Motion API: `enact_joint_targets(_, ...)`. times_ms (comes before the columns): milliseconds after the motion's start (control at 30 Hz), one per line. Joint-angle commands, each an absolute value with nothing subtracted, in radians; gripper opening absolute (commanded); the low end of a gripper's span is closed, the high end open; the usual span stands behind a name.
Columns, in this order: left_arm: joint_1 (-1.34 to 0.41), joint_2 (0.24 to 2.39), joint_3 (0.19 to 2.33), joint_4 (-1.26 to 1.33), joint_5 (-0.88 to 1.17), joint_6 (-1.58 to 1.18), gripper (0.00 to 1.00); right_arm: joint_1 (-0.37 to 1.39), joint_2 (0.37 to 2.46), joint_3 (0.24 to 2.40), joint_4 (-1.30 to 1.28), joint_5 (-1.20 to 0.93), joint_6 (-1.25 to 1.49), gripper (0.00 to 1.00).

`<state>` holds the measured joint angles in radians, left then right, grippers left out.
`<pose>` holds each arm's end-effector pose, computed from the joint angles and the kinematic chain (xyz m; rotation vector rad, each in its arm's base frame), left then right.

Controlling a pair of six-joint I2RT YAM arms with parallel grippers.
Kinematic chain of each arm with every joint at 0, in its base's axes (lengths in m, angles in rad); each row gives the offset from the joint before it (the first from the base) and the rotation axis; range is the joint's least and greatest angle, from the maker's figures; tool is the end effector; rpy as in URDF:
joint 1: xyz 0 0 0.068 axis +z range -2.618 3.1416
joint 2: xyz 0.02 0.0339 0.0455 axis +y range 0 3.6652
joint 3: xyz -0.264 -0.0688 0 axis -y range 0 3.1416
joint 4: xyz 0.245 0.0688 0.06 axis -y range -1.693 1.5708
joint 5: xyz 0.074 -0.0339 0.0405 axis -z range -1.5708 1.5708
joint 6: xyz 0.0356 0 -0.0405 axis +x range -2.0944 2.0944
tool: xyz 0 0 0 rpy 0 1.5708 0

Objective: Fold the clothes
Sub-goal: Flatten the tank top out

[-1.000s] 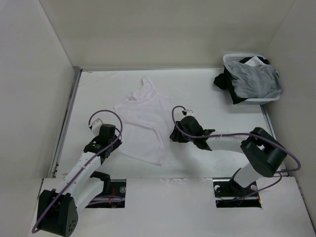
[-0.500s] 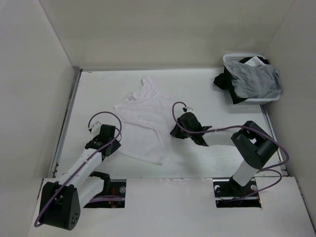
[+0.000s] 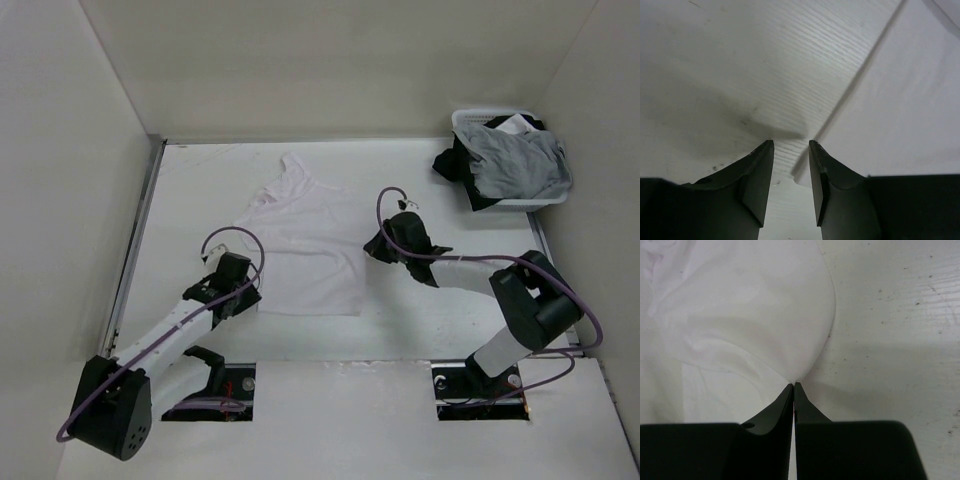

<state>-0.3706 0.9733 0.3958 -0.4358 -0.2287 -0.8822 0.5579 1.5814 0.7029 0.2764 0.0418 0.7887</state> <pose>0.1586 -0.0530 0.1561 -0.7273 2.4492 -0.1908 0.2686 0.1659 0.1651 0.2854 2.2463 0.7059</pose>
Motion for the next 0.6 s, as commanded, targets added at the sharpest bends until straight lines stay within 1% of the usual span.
enact_joint_targets(0,-0.429,0.983,0.42,-0.451,-0.175,-0.876,0.32,0.555,1.563,0.696,0.322,0.023,0.77,0.06)
enact_joint_targets(100,-0.449,0.976,0.422,-0.503,-0.19,-0.894,0.28,0.556,1.565,0.692,0.33,0.023,0.77,0.06)
enact_joint_targets(200,-0.459,0.965,0.425,-0.538,-0.204,-0.905,0.28,0.555,1.56,0.692,0.333,0.021,0.765,0.06)
enact_joint_targets(367,-0.485,0.989,0.426,-0.528,-0.201,-0.91,0.27,0.555,1.555,0.686,0.344,0.021,0.762,0.07)
enact_joint_targets(467,-0.495,1.003,0.433,-0.52,-0.204,-0.91,0.22,0.559,1.555,0.684,0.35,0.02,0.762,0.07)
enact_joint_targets(567,-0.49,1.006,0.433,-0.514,-0.199,-0.905,0.13,0.559,1.555,0.683,0.353,0.018,0.764,0.07)
